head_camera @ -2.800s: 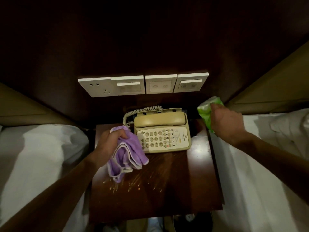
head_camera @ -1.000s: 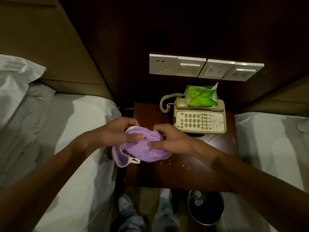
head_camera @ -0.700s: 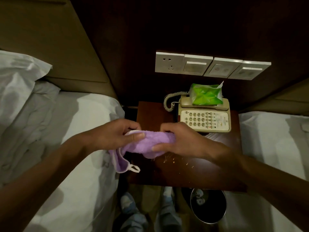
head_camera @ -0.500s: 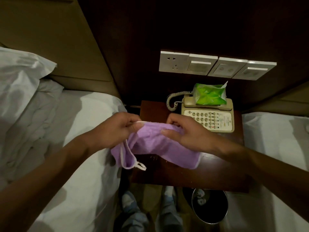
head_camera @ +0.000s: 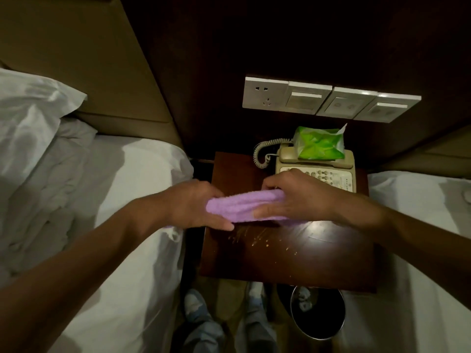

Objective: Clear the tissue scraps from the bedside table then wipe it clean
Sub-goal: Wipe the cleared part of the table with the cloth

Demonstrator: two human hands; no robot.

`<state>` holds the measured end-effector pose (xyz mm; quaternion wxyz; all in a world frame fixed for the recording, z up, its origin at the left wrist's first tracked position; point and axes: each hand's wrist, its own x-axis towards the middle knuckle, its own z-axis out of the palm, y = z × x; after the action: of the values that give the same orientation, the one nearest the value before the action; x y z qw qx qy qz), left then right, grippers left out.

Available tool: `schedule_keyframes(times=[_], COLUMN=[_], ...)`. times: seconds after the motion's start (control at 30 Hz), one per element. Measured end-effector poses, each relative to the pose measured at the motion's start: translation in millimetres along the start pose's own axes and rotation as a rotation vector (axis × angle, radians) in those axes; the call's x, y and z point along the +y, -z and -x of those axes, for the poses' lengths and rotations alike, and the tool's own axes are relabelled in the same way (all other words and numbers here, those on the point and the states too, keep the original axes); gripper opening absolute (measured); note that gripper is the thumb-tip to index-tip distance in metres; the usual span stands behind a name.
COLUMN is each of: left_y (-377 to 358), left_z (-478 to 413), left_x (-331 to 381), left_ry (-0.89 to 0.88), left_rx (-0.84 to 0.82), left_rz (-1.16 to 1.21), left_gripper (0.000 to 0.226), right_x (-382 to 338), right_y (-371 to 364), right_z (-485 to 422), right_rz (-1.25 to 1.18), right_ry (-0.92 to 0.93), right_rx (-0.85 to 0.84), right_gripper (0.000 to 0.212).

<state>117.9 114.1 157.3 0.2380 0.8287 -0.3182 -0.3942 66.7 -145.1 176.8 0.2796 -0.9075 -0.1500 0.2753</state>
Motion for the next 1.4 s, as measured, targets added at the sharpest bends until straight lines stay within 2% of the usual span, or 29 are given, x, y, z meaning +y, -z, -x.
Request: schedule_keyframes(times=[0.1,0.13,0.23,0.3,0.37,0.43,0.5,0.53,0.57,0.6,0.7,0.8,0.9,1.0,1.03,1.1,1.17,1.23,1.3,1.37,1.4], left_y=[-2.7,-3.8,1.1,-0.2,-7.5,-17.9,-32.2,-40.2,-48.5,-57.9,-84.4,-100.4,-103.5,-111.8,-114.8,-121.5,-127.2,-130.6,-139.6,-153.7,-162.7], left_z=[-8.3,-12.1,-17.7,-15.9,-12.6,-13.8,-20.7,-28.8,-39.7,-51.8,-91.8,-130.4,-147.5,-147.4,-146.3,-141.4,-133.5,-122.3,-114.1,-107.5,-103.6], left_x=[2.0,0.7,-1.3,-7.7,-17.5,-28.8,-43.3,-51.4,-60.7,-68.9,-78.1,-71.7,-63.1,-66.6,-68.6,-72.2,-73.7,-73.3,-74.4,-74.2,-75.9], left_ry=[0.195,0.233,0.249,0.249,0.255,0.261,0.279,0.273,0.249,0.232,0.292,0.333,0.345,0.261,0.239,0.198,0.127,-0.028,-0.178,-0.124,-0.071], left_rx=[-0.296,-0.347,-0.476,-0.545,-0.561,-0.461,-0.293,-0.174,-0.053,0.023,0.063,0.119,0.379,0.56,0.576,0.586,0.622,0.649,0.517,0.311,0.296], left_rz=[0.074,0.059,0.002,0.144,0.349,0.44,0.489,0.46,0.358,0.23,-0.054,-0.109,-0.122,-0.054,-0.034,-0.077,-0.286,-0.486,-0.578,-0.536,-0.507], left_gripper=[0.024,0.023,0.021,0.017,0.028,0.043,0.033,0.022,0.015,0.018,0.021,0.037,0.048,0.031,0.027,0.03,0.053,0.058,0.047,0.049,0.053], right_x=[2.3,5.5,19.6,20.8,15.4,16.9,24.8,31.8,34.4,33.8,30.0,40.0,54.6,61.0,63.1,70.4,74.7,75.7,79.4,82.4,82.7], right_y=[0.3,-3.5,-15.3,-15.3,-17.4,-30.8,-50.4,-61.7,-71.2,-79.4,-101.8,-128.9,-146.5,-159.3,-162.7,-168.6,-171.0,-177.0,-189.3,-203.4,-210.4], right_z=[2.8,3.7,6.2,12.0,16.5,13.2,2.4,-6.7,-17.8,-29.6,-66.2,-93.2,-104.1,-100.2,-96.8,-89.6,-84.2,-82.7,-80.3,-75.9,-73.0], right_rz=[-0.079,-0.039,-0.01,-0.152,-0.171,-0.137,-0.12,-0.093,-0.05,-0.009,0.145,0.385,0.544,0.635,0.693,0.813,0.839,0.8,0.707,0.529,0.49], right_ry=[-0.024,-0.05,-0.113,-0.158,-0.146,-0.106,-0.177,-0.221,-0.244,-0.249,-0.264,-0.358,-0.446,-0.463,-0.442,-0.308,-0.084,0.05,0.02,-0.176,-0.278], right_rx=[-0.421,-0.476,-0.509,-0.587,-0.581,-0.421,-0.275,-0.22,-0.178,-0.155,-0.107,-0.037,0.089,0.139,0.176,0.26,0.334,0.318,0.189,0.041,0.023], right_gripper=[0.032,0.03,0.019,0.021,0.027,0.021,0.006,0.008,0.011,0.015,0.045,0.053,0.062,0.077,0.075,0.058,0.047,0.042,0.038,0.05,0.058])
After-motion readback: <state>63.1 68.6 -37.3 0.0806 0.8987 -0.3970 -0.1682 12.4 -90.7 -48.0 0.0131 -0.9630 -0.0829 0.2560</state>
